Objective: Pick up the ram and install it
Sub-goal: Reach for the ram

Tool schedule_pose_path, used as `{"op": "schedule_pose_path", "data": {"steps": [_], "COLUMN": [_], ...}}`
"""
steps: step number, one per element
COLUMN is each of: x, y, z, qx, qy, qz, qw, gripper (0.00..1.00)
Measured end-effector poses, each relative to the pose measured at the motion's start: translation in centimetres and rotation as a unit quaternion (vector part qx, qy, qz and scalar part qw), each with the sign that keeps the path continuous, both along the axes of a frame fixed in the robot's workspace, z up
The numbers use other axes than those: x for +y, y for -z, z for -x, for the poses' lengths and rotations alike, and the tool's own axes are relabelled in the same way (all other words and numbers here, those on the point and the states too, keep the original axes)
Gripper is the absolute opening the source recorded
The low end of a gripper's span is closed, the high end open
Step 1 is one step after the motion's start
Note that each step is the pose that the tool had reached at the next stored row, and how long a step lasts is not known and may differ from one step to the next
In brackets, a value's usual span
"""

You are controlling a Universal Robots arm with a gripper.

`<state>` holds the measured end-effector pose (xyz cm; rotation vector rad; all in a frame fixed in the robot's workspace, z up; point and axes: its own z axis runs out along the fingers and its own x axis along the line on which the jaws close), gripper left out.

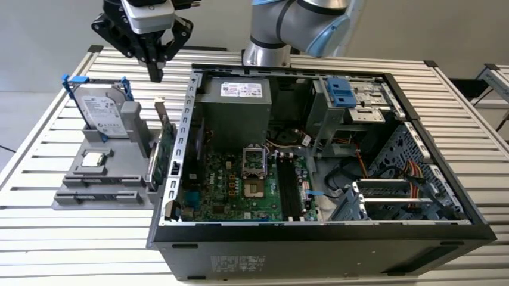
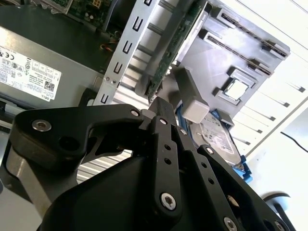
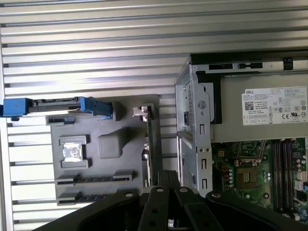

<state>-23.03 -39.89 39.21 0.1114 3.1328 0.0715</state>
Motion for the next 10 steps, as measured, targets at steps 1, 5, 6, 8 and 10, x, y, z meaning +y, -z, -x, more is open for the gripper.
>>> {"op": "schedule_pose_path", "data": {"steps": [1, 5, 6, 8, 10], "x": [0.00, 0.00, 0.00, 0.00, 0.00], "y": [0.00, 0.01, 0.00, 0.01, 0.01], "z": [0.01, 0.04, 0.05, 0.09, 0.18], "qx": [0.0000, 0.0000, 0.0000, 0.0000, 0.0000], "qy": [0.000, 0.000, 0.000, 0.000, 0.000], "qz": [0.0000, 0.0000, 0.0000, 0.0000, 0.0000], "qw": [1.0000, 1.0000, 1.0000, 1.0000, 1.0000], "gripper": [0.00, 0.00, 0.00, 0.00, 0.00]}}
